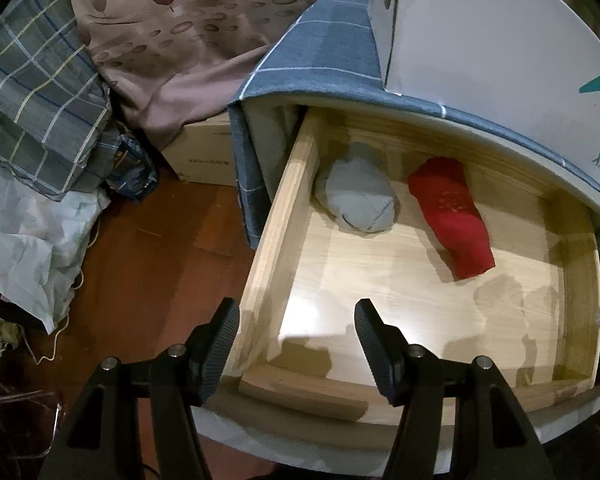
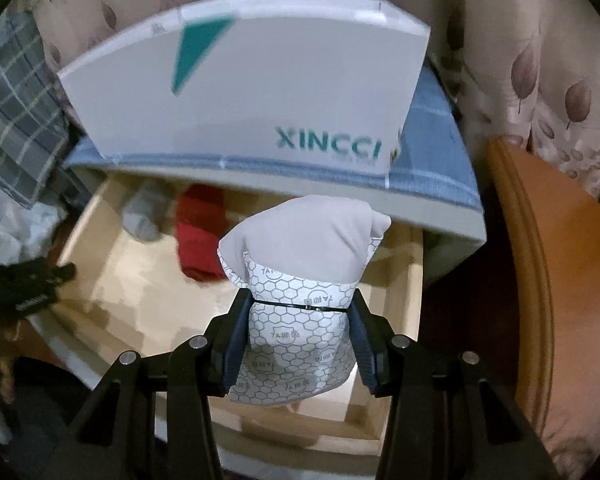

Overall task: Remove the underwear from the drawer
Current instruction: 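Lift the white hexagon-print underwear with the right gripper over the white box, then lower the hexagon-print underwear into the box and open the right gripper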

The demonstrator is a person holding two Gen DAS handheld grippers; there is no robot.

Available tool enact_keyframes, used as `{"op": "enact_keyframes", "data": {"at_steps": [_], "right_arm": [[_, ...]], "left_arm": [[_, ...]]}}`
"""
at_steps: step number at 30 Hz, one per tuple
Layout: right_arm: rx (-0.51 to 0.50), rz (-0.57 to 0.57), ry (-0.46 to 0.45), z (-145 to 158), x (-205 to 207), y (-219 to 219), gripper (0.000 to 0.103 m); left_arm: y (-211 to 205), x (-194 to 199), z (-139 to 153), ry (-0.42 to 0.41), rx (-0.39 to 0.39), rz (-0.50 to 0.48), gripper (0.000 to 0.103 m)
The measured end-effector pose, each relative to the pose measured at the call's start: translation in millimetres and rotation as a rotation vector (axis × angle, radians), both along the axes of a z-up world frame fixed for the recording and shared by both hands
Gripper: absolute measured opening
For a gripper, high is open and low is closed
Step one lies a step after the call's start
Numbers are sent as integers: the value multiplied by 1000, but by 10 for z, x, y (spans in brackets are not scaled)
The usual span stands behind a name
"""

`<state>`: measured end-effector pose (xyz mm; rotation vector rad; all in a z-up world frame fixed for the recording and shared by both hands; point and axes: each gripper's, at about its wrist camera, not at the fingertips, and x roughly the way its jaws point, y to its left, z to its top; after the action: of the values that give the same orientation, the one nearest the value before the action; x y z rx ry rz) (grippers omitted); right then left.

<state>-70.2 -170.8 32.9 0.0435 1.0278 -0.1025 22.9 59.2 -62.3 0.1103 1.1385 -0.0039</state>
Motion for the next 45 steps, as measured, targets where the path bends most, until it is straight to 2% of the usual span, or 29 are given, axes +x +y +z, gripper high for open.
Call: {"op": "enact_keyframes", "data": {"at_steps": [12,17,23,27,34,38,45], "right_arm": [[10,29,-151,890,124,66,43],[13,13,-218,1326,379,-31,43],[10,1,-232,1593,784,-99,43],[19,-16,-203,1536,1093,-122,43],[8,-36,-107,1180,1549,-106,43],[4,-44,-64,982,1698,-89,44],[12,-59,-6,708,1826,-125,44]], "left_arm": [[56,-28,34,-15,-13,20,61],[96,-55,68,-26,-25,31,61],[145,-53,106,-31,-36,44,61],[171,-61,124,-37,-44,50,61],[266,-56,130,-28,-88,79,61],[311,-66,144,-32,-118,98,61],[315,-75,145,-30,-124,97,61]]}}
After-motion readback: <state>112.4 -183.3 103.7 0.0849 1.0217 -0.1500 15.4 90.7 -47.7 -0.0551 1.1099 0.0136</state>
